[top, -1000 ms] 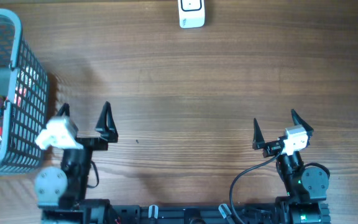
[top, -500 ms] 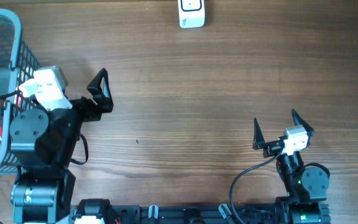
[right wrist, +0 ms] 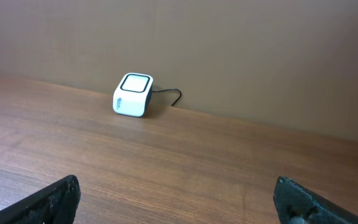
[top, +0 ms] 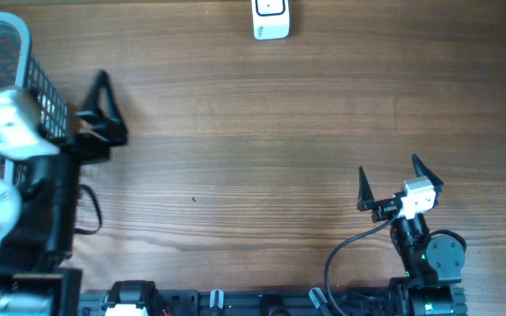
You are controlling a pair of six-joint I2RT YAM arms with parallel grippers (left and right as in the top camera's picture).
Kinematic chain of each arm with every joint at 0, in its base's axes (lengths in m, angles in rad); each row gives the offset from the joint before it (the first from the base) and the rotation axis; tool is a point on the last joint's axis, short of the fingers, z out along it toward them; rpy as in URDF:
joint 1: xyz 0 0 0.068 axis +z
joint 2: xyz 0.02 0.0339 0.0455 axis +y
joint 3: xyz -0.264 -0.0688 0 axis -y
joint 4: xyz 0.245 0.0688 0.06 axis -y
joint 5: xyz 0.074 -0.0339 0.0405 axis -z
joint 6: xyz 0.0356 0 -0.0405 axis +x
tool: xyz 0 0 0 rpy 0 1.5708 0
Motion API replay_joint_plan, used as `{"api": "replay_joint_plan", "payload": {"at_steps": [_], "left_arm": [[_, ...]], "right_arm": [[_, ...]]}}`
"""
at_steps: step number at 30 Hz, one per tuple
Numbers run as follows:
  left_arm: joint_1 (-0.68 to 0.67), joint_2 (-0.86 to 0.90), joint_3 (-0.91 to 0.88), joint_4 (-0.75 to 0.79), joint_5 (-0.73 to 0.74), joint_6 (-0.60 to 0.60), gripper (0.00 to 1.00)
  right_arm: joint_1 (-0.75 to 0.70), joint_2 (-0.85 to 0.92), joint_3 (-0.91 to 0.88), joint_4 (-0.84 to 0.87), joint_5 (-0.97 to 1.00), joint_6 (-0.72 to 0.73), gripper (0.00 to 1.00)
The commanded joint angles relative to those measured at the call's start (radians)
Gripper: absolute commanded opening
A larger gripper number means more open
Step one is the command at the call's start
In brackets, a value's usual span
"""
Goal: Scan the item barcode
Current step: 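Reach the left gripper into the basket toward the yellow can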
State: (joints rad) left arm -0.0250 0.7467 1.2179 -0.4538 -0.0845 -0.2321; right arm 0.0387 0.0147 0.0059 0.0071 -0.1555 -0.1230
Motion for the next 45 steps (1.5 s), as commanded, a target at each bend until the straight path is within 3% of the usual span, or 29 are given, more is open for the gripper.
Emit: {"api": "replay_joint_plan", "payload": {"at_steps": [1, 5, 8, 11, 18, 22, 28, 33, 45], "left_arm": [[0.008, 0.057, 0.165, -0.005, -0.269, -0.006, 1.00], [0.061, 0.170, 0.303, -0.035, -0.444, -0.008, 1.00], [0.155, 0.264, 0.352, -0.062, -0.486, -0.025, 1.00], [0.289, 0.335, 0.353, -0.119, -0.480, -0.190, 1.00], [0.727, 0.515, 0.353, -0.253, -0.149, -0.375, 1.00], [0.895, 0.610, 0.353, -0.324, -0.077, -0.533, 1.00], [0.918, 0.756, 0.353, -0.332, -0.069, -0.529, 1.00], [0.855, 0.901, 0.353, -0.265, -0.083, -0.417, 1.00], [0.781, 1.231, 0.353, -0.180, -0.156, -0.454, 1.00]], "right_arm": [[0.001, -0.010, -0.001, 0.003, 0.007, 0.018, 1.00], [0.001, -0.010, -0.001, 0.003, 0.007, 0.018, 1.00], [0.001, -0.010, -0.001, 0.003, 0.007, 0.019, 0.99], [0.001, -0.010, -0.001, 0.003, 0.007, 0.019, 1.00], [0.001, -0.010, -0.001, 0.003, 0.007, 0.018, 1.00], [0.001, -0.010, -0.001, 0.003, 0.007, 0.018, 1.00], [0.001, -0.010, -0.001, 0.003, 0.007, 0.019, 1.00], [0.001, -0.010, -0.001, 0.003, 0.007, 0.018, 1.00], [0.001, -0.010, -0.001, 0.003, 0.007, 0.018, 1.00]]}}
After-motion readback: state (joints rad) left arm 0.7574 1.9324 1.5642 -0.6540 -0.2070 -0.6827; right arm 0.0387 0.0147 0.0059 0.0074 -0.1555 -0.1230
